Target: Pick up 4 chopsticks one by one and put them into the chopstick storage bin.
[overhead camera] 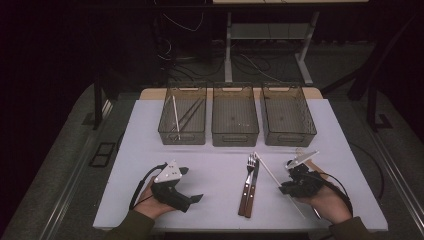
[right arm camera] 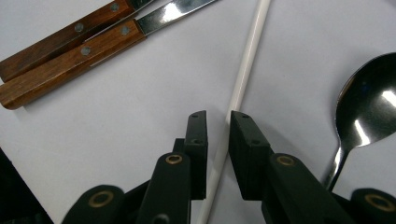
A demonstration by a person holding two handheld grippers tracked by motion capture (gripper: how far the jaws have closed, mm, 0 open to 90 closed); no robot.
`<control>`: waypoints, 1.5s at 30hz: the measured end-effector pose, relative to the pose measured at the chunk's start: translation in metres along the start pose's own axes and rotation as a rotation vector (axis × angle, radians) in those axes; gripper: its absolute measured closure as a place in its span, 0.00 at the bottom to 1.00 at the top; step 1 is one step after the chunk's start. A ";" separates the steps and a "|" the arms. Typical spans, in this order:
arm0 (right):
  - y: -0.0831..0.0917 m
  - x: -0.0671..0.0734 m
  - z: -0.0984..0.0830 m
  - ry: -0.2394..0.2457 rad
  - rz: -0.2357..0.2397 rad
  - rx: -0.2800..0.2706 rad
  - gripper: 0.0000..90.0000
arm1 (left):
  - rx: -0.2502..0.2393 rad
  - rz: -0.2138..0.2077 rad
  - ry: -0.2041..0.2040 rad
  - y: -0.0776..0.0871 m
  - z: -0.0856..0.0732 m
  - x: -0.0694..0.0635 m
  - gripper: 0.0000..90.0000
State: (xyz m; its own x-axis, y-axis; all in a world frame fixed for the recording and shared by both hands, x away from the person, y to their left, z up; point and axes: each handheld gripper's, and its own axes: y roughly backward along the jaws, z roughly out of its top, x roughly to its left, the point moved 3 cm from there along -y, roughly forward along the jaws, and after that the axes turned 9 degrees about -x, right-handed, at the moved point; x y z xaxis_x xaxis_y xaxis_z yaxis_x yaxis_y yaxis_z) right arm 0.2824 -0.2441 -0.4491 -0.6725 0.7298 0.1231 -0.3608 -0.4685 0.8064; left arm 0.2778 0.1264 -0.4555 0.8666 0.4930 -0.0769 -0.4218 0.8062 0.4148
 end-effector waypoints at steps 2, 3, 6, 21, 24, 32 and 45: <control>-0.001 -0.001 0.000 -0.005 -0.005 0.004 0.86 | -0.001 0.000 0.001 0.000 0.000 0.000 0.00; -0.002 -0.001 0.000 -0.004 -0.003 0.006 0.86 | -0.001 0.000 0.001 0.000 0.000 0.000 0.00; -0.005 -0.002 0.001 -0.003 -0.013 0.013 0.86 | -0.001 -0.001 0.000 0.000 0.000 0.000 0.00; -0.016 -0.003 0.018 -0.024 -0.035 0.179 0.88 | -0.009 0.000 0.010 -0.002 0.000 -0.001 0.00; -0.019 -0.003 0.024 -0.044 -0.051 0.241 0.88 | -0.008 0.000 0.008 -0.002 0.000 -0.002 0.00; -0.023 -0.005 0.032 -0.078 -0.064 0.317 0.94 | -0.009 -0.006 0.002 -0.002 0.001 -0.002 0.00; -0.017 -0.011 0.022 -0.124 -0.016 0.208 0.95 | -0.007 -0.008 0.004 -0.003 0.001 -0.002 0.00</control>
State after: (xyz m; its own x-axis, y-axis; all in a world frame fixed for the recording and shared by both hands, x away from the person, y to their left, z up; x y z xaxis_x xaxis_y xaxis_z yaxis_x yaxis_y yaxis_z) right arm 0.3099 -0.2338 -0.4513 -0.5784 0.7981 0.1688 -0.2216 -0.3528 0.9091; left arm 0.2775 0.1228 -0.4558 0.8689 0.4879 -0.0834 -0.4170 0.8123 0.4078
